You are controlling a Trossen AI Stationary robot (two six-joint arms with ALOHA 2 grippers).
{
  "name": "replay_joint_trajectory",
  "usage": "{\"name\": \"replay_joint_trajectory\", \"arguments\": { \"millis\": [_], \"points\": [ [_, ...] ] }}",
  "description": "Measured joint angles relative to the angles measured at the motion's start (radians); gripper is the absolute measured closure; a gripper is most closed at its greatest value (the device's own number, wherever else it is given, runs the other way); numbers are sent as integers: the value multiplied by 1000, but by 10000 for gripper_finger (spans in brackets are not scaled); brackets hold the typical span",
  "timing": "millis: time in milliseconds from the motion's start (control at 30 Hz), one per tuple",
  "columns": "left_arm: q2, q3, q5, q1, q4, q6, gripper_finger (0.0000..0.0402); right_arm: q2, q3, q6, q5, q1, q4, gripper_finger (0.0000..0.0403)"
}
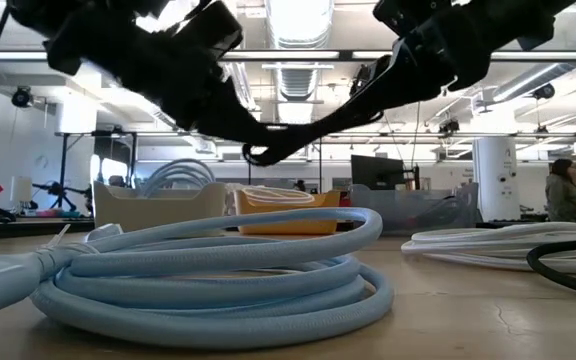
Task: Pick & Place USB Port
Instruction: Put the top black charger cable into the black bin
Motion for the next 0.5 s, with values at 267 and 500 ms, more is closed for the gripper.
{"name": "replay_joint_trajectory", "arguments": {
  "millis": [267,500],
  "points": [
    [0,22,-10,11,-9,30,353,0,-2,-4,1,-10,-2,210],
    [0,21,-29,13,-28,30,355,0,-2,-3,0,-10,-2,264]
  ]
}}
